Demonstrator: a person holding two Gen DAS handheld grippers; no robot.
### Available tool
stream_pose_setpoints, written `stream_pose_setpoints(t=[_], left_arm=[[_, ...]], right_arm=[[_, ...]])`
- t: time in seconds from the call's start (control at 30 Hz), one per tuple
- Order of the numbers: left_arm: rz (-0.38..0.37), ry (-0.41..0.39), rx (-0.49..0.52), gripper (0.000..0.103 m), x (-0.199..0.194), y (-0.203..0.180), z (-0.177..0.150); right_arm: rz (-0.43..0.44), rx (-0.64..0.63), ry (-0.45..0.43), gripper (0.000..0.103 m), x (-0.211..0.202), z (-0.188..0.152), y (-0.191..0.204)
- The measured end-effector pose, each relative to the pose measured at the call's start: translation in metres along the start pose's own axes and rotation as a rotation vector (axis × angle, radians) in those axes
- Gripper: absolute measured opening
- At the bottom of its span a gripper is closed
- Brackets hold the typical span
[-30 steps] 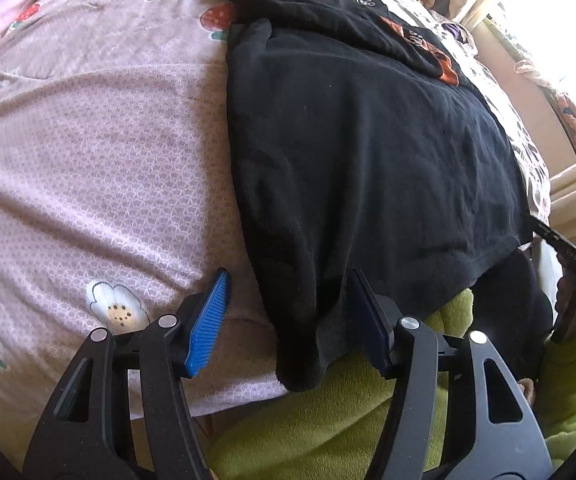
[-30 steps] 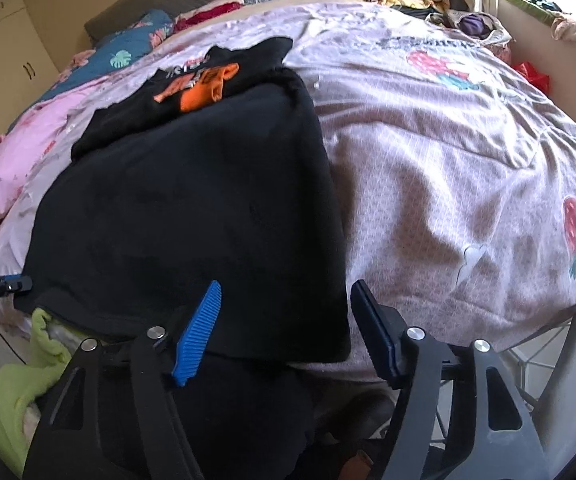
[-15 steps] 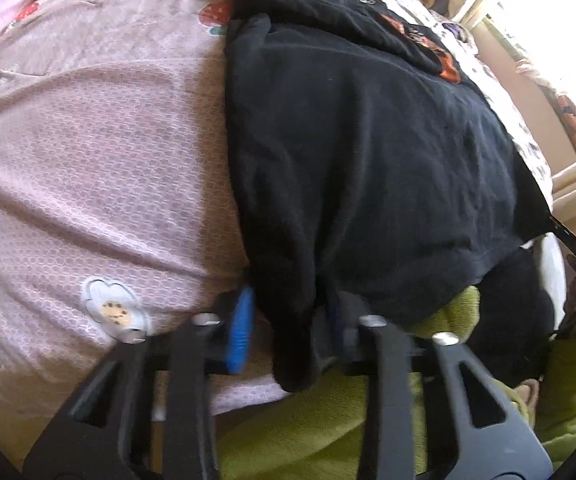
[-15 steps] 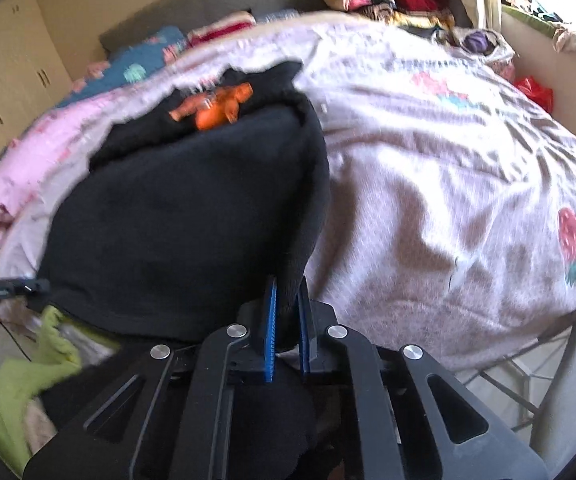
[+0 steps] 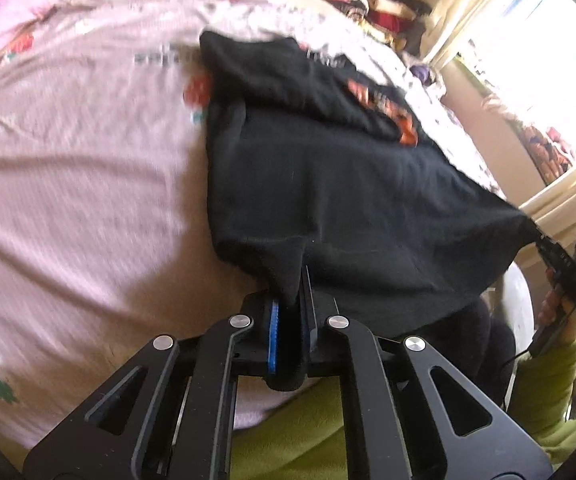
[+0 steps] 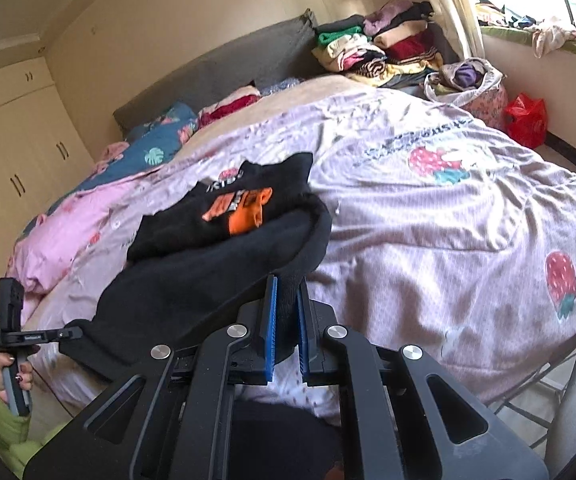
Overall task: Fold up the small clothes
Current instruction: 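Lift the hem with both tools and fold it over toward the collar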
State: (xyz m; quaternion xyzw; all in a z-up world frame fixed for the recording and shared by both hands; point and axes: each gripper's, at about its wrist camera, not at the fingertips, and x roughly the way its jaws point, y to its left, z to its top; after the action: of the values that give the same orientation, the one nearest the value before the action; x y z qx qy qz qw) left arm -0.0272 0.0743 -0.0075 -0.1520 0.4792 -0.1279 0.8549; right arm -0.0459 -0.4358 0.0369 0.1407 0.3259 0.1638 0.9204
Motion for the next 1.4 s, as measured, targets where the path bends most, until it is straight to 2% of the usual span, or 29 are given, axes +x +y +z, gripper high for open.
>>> stream_pose_setpoints(t=[0.33,0.6,1.03,1.2,1.4], left_arm=[[-0.013,-0.14,0.022,0.002,-0.027,0.002,0.036],[-0.024,-0.216,0.023,0.002,-0.04,0.006,0.055],[-0.048,-0.306,-0.022,0.002,-0.048,0.021,0.08],[-0.105,-0.321,-0.078,0.002,-0.047,0.029,0.093],[-0.1,-0.337,-0.089,0.002,-0.041,0.029,0.108]], right_arm=[[-0.04,0.022,-0.075,0.008,-0.002,0.018,0.008],[-0.063,-0.025,-0.121,0.008,0.001,0.046,0.024],[-0.08,-0.064,-0.152,0.008,0.023,0.095,0.044],[-0.099,-0.063,-0.143,0.008,0.037,0.108,0.044],[-0.105,-0.053,-0.139,0.008,0.054,0.122,0.044]])
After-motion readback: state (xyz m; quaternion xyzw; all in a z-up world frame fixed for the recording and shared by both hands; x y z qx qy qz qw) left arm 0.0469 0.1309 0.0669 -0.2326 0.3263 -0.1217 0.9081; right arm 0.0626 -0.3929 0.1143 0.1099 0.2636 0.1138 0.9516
